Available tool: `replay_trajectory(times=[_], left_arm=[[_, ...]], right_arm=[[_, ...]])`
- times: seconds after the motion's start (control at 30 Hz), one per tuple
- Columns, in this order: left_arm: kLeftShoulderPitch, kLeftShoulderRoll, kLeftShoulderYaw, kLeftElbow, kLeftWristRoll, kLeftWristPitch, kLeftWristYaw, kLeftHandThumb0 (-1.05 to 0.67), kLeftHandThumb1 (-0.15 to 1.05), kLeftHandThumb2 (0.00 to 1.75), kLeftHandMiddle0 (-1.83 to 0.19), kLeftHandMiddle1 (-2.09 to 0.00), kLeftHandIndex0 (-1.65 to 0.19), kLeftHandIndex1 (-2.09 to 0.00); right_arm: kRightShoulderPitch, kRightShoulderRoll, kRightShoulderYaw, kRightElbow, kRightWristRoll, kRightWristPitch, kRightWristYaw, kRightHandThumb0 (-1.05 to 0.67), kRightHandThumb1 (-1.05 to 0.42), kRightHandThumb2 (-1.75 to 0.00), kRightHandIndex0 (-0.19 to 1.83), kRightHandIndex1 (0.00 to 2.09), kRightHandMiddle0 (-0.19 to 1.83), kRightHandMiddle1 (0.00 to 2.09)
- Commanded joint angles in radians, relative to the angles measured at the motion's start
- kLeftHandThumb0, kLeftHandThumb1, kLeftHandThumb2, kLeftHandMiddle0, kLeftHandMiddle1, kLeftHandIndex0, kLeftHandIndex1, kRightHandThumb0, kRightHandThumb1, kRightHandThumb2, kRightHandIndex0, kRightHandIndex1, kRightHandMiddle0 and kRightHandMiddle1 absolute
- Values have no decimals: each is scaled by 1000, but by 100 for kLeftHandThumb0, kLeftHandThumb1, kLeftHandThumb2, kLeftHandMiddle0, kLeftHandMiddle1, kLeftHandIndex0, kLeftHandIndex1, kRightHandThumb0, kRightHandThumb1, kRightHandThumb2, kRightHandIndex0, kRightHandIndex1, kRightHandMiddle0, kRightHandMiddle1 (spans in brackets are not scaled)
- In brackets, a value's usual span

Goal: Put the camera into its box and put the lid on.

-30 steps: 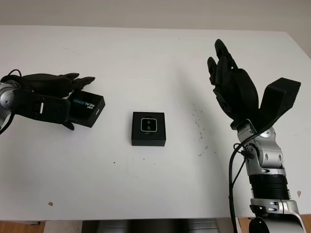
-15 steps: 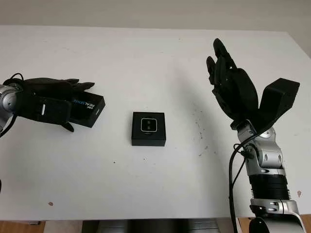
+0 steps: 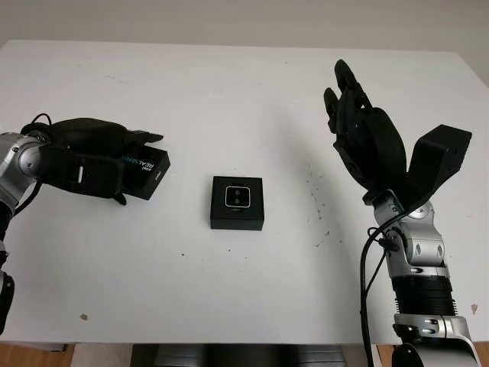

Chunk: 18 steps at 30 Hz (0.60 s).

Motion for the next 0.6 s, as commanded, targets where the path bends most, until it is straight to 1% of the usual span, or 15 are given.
replay_trajectory(times=[0.0,0.07,0.2,0.3,0.4,0.43,0.47,0.5,0.57], left_arm=[[2,-23,-27,22,16,2,12,-29,94,5,-19,-90,-14,-84],[-1,-22,-34,26,27,0,23,-28,93,5,-19,-89,-12,-88],[-5,-17,-41,27,41,1,33,-29,93,5,-19,-87,-11,-89],[-6,-14,-47,33,55,-10,54,-30,94,5,-19,-94,-12,-95],[-1,-20,-43,45,53,-22,83,-28,102,10,-19,-112,-15,-114],[2,-25,-36,48,43,-24,91,-27,104,15,-16,-124,-14,-120],[6,-30,-26,47,28,-23,100,-28,104,22,-12,-141,-11,-125],[11,-36,-15,45,13,-25,113,-29,104,26,-11,-151,-10,-128],[18,-50,9,30,-28,-3,113,-31,105,31,-13,-163,-9,-134]], right_arm=[[6,-7,-1,-17,-3,-4,1,-73,-105,-72,-12,5,-12,5],[5,-9,0,-14,-3,-6,4,-73,-105,-72,-12,5,-13,5],[4,-8,1,-17,-4,-8,4,-73,-105,-72,-12,5,-13,5],[2,-8,3,-17,-3,-10,7,-72,-105,-73,-12,5,-13,5],[0,-4,1,-16,1,-7,7,-71,-105,-72,-11,6,-12,5],[-1,-3,1,-16,2,-4,6,-71,-105,-71,-11,6,-12,5],[-1,-4,2,-15,4,-3,9,-71,-105,-70,-10,6,-11,6],[-2,-3,2,-12,5,-5,10,-71,-105,-70,-10,6,-11,6],[-1,3,4,-14,6,-2,6,-71,-105,-69,-10,6,-11,6]])
